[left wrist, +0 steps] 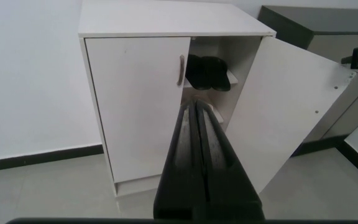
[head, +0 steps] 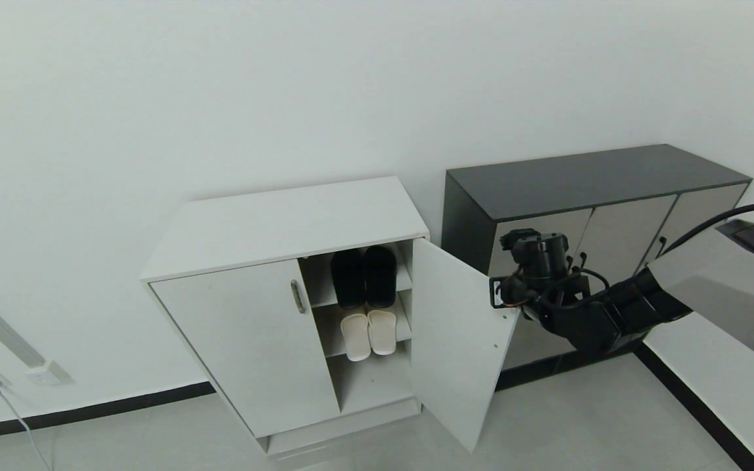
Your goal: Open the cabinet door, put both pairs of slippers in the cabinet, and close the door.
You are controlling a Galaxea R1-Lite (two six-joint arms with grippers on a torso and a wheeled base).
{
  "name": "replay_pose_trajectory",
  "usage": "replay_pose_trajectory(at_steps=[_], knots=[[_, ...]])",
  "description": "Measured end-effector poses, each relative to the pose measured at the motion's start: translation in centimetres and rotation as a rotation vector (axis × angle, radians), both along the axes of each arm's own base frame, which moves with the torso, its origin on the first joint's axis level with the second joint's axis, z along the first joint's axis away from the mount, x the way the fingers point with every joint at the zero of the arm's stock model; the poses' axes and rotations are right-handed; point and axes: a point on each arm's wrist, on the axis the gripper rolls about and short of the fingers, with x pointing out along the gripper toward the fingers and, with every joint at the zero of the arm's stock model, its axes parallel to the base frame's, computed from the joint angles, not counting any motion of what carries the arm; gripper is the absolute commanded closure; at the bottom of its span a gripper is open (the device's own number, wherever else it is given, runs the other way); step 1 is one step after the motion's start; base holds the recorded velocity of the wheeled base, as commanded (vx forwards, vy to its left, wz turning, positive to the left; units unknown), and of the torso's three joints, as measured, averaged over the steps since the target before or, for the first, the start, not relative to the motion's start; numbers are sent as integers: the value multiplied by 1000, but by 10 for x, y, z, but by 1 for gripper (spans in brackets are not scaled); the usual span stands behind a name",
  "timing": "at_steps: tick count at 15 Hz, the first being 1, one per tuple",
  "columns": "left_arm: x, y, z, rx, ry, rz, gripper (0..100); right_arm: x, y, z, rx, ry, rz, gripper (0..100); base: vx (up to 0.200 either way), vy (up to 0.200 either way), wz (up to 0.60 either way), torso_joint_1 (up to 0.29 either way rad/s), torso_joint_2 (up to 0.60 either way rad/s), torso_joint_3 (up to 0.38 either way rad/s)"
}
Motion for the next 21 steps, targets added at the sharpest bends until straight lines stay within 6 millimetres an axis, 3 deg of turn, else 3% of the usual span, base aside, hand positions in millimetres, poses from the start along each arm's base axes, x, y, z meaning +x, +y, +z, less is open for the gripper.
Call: replay_pose_trajectory(at_steps=[8, 15, 21], knots=[[0, 0, 0, 0, 0, 0, 100, -24, 32, -8, -17, 31, 94, 100, 0, 0, 0, 0, 0, 0], [0, 0, 0, 0, 0, 0, 100, -75, 89, -2, 1, 28, 266, 100, 0, 0, 0, 0, 0, 0], [0, 0, 0, 0, -1, 0, 100, -83, 80, 13, 3, -2, 280, 100, 0, 0, 0, 0, 0, 0]])
